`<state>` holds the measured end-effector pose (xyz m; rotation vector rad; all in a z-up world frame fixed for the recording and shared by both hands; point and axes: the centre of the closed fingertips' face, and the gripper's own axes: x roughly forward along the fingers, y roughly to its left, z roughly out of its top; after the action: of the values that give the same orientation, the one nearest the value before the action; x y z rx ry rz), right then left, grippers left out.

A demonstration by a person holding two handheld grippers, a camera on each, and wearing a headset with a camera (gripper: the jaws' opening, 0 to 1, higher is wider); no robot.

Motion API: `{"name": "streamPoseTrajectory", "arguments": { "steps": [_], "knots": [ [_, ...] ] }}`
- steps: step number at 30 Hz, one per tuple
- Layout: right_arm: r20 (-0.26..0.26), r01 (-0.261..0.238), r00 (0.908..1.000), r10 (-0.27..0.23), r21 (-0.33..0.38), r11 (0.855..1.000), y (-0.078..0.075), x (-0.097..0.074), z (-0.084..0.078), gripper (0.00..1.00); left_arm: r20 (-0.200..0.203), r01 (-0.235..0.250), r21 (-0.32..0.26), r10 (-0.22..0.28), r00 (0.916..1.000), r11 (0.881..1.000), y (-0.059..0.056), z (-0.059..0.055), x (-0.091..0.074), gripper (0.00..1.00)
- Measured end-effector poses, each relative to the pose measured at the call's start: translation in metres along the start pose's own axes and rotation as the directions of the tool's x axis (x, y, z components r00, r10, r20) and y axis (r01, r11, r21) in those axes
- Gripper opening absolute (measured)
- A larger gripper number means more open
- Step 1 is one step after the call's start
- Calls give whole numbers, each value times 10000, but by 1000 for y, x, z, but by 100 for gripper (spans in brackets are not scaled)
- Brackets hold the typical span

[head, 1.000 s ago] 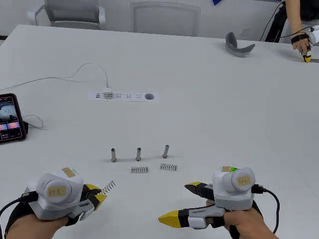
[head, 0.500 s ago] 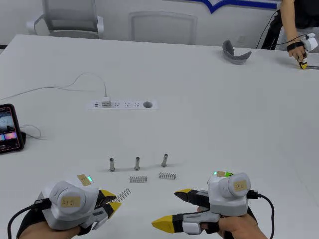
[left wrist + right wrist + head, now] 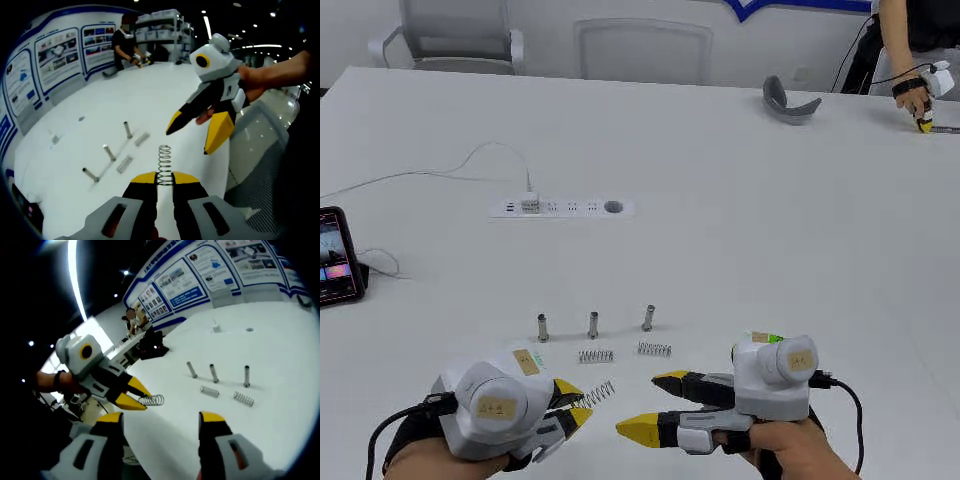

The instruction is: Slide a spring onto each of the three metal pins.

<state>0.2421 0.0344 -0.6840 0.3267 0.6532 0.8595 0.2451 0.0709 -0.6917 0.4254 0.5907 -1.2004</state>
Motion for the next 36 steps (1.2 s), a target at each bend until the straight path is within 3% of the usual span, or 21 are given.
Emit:
{"name": "streamPoseTrajectory", "arguments": {
  "steps": [4, 8, 13, 19, 23, 32, 36],
  "knots": [
    [464, -348, 9984, 330, 374, 9987, 6, 1, 6, 53, 65, 227, 297, -229, 9997, 9993, -11, 6, 2, 10],
    [610, -563, 9967, 527, 582, 9967, 10, 2, 7, 44, 156, 344, 429, -351, 9993, 9985, -18, 12, 2, 10],
    [873, -903, 9927, 830, 829, 9925, 15, 1, 10, 30, 318, 400, 485, -416, 9986, 9980, -20, 18, 1, 10],
    [917, -1039, 9913, 944, 1054, 9890, 16, 1, 9, 21, 406, 437, 526, -459, 9981, 9977, -21, 20, 1, 10],
    [1362, -1299, 9844, 1115, 1345, 9824, 17, -3, 16, 14, 429, 455, 586, -481, 9979, 9972, -21, 20, 0, 10],
    [1279, -1596, 9815, 1424, 1356, 9778, 24, -4, 20, 12, 440, 638, 633, -666, 9968, 9960, -21, 21, 0, 9],
    [841, -1447, 9869, 1376, 858, 9857, 26, -5, 23, 12, 498, 722, 541, -749, 9959, 9959, -20, 23, 1, 9]
  ]
}}
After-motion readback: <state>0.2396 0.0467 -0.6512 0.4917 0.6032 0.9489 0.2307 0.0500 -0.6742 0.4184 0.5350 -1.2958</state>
